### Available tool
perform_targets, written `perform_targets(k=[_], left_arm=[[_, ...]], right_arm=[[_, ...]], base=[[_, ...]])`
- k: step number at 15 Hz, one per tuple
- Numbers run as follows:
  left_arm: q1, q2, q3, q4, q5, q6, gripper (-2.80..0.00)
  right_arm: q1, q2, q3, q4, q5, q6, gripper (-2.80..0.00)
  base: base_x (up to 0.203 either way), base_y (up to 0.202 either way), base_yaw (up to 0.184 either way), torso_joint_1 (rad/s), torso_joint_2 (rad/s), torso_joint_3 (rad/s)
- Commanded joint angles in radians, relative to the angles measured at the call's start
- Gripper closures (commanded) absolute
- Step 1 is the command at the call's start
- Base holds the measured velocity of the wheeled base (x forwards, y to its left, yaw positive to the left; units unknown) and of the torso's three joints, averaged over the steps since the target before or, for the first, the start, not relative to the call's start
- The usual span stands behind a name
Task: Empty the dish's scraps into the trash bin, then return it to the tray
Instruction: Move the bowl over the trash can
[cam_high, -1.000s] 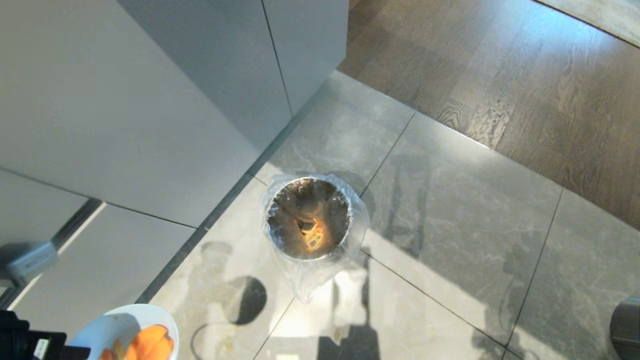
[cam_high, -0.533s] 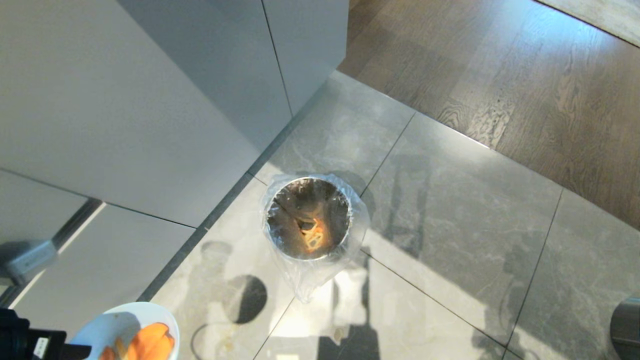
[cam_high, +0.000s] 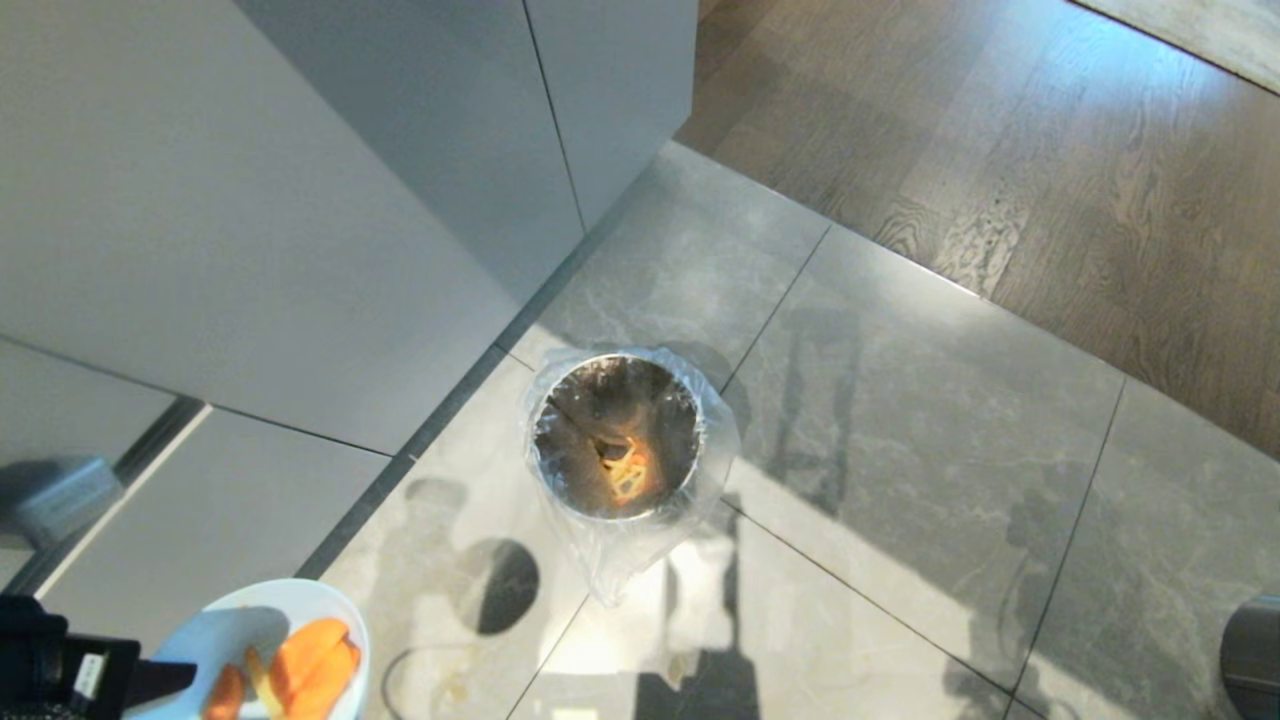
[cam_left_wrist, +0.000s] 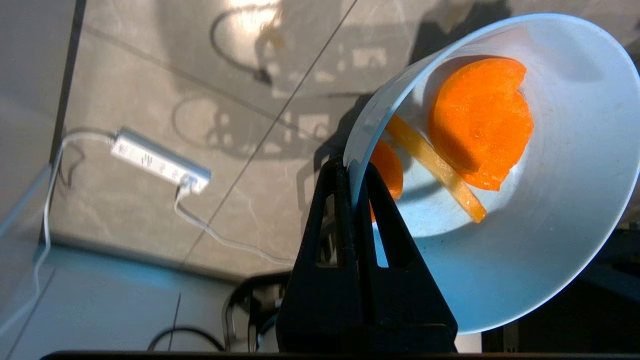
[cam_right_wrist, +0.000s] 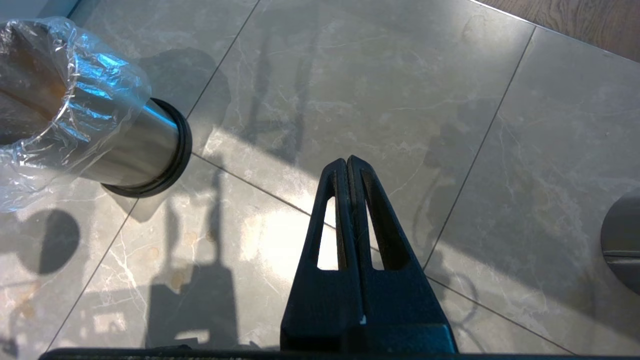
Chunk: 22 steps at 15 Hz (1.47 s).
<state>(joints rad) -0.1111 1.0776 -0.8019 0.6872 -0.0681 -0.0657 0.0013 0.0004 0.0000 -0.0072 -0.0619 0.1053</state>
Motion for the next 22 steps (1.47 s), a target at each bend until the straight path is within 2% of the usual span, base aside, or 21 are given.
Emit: perform_targets(k=[1, 4, 7, 8, 12, 16, 19, 22], left_arm=[[-0.036, 0.03, 0.007, -0.087, 0.0, 0.0, 0.0], [-0.056, 0.046, 0.085, -0.272, 0.009, 0.009, 0.0], [-0.069, 0.062, 0.25, -0.626, 0.012, 0.01, 0.0], [-0.07, 0.089, 0.278, -0.713, 0.012, 0.019, 0.0], [-0.095, 0.222, 0.246, -0.833, 0.009, 0.105, 0.0], [-0.14, 0.357, 0.226, -1.022, 0.004, 0.199, 0.0], [-0.148, 0.427, 0.18, -1.046, 0.006, 0.357, 0.0], [-0.148, 0.497, 0.162, -1.114, 0.01, 0.477, 0.0]], right_arm=[[0.0, 0.0, 0.0, 0.0, -0.001, 0.001, 0.0], [0.0, 0.0, 0.0, 0.0, -0.001, 0.001, 0.0], [0.0, 0.0, 0.0, 0.0, 0.0, 0.001, 0.0], [0.0, 0.0, 0.0, 0.0, -0.001, 0.001, 0.0], [0.0, 0.0, 0.0, 0.0, 0.001, 0.001, 0.0], [0.0, 0.0, 0.0, 0.0, -0.001, 0.001, 0.0], [0.0, 0.0, 0.0, 0.0, 0.0, 0.001, 0.0], [0.0, 0.0, 0.0, 0.0, -0.001, 0.001, 0.0]], base=[[0.0, 0.0, 0.0, 0.0, 0.0, 0.0], [0.0, 0.0, 0.0, 0.0, 0.0, 0.0], [0.0, 0.0, 0.0, 0.0, 0.0, 0.0], [0.0, 0.0, 0.0, 0.0, 0.0, 0.0], [0.0, 0.0, 0.0, 0.0, 0.0, 0.0], [0.0, 0.0, 0.0, 0.0, 0.0, 0.0], [0.0, 0.0, 0.0, 0.0, 0.0, 0.0], [0.0, 0.0, 0.0, 0.0, 0.0, 0.0]])
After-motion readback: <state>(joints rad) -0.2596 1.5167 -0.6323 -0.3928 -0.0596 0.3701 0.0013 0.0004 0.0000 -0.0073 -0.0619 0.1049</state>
